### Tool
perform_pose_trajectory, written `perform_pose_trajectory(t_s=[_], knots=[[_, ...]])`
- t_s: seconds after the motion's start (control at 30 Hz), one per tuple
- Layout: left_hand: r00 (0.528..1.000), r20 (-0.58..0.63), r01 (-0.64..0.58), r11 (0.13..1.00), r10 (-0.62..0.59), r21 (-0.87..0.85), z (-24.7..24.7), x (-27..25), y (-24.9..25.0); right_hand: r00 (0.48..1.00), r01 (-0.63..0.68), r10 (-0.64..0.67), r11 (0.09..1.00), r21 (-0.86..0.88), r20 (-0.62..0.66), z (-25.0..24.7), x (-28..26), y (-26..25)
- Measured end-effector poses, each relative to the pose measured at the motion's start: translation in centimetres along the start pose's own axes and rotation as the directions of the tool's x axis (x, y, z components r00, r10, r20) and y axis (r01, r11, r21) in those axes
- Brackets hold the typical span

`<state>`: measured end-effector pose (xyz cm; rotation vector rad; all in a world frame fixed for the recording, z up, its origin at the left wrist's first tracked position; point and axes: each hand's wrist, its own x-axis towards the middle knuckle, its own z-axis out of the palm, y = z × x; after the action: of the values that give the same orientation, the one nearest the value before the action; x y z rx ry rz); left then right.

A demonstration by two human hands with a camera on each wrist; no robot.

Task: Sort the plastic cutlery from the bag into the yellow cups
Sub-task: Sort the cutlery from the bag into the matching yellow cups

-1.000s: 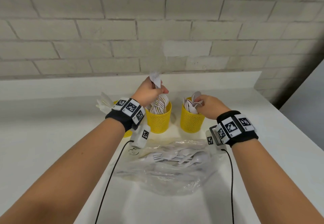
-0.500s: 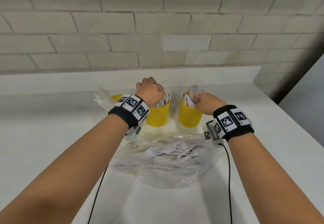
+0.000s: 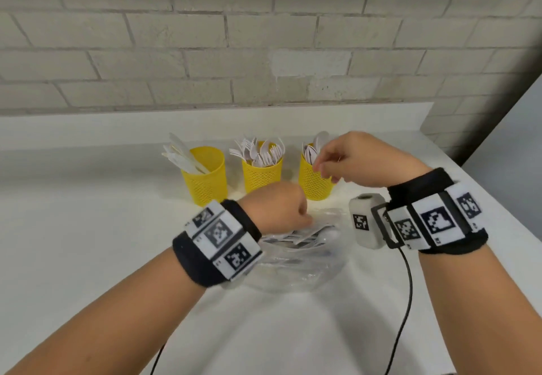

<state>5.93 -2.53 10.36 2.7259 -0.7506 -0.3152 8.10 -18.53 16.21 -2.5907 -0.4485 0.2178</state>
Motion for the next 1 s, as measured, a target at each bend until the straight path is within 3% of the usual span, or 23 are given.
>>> perform_pose_trajectory(t_s=[0.1, 0.2, 0.5, 0.73, 0.87, 1.0], knots=[[0.992, 0.074, 0.092, 0.985, -0.103, 0.143, 3.3, 0.1, 0.6, 0.981, -0.001, 0.024, 0.993, -0.115, 0.193, 2.7, -1.4, 0.5], [0.984, 0.066, 0.149, 0.963, -0.167, 0.225, 5.2, 0.5, 1.3, 0.959, -0.036, 0.098, 0.973, -0.227, 0.267, 6.2, -1.9, 2.0], [0.977, 0.045, 0.169, 0.885, -0.208, 0.434, 3.9, -1.0, -0.7, 0.955, -0.217, 0.264, 0.933, -0.288, 0.135, 8.5, -2.0, 4.9], [0.93, 0.18, 0.174, 0.813, -0.321, 0.556, 5.3, -4.2, -3.4, 0.964, -0.142, 0.241, 0.829, -0.541, 0.117, 10.7, -1.9, 3.9], [0.932, 0.181, 0.177, 0.831, -0.314, 0.528, 6.3, -4.1, -4.2, 0.969, -0.139, 0.233, 0.794, -0.591, 0.085, 11.5, -1.8, 3.6], [0.946, 0.106, 0.244, 0.889, -0.306, 0.387, 6.6, -4.0, -5.4, 0.96, -0.105, 0.238, 0.797, -0.595, 0.15, 11.6, -1.8, 3.9]])
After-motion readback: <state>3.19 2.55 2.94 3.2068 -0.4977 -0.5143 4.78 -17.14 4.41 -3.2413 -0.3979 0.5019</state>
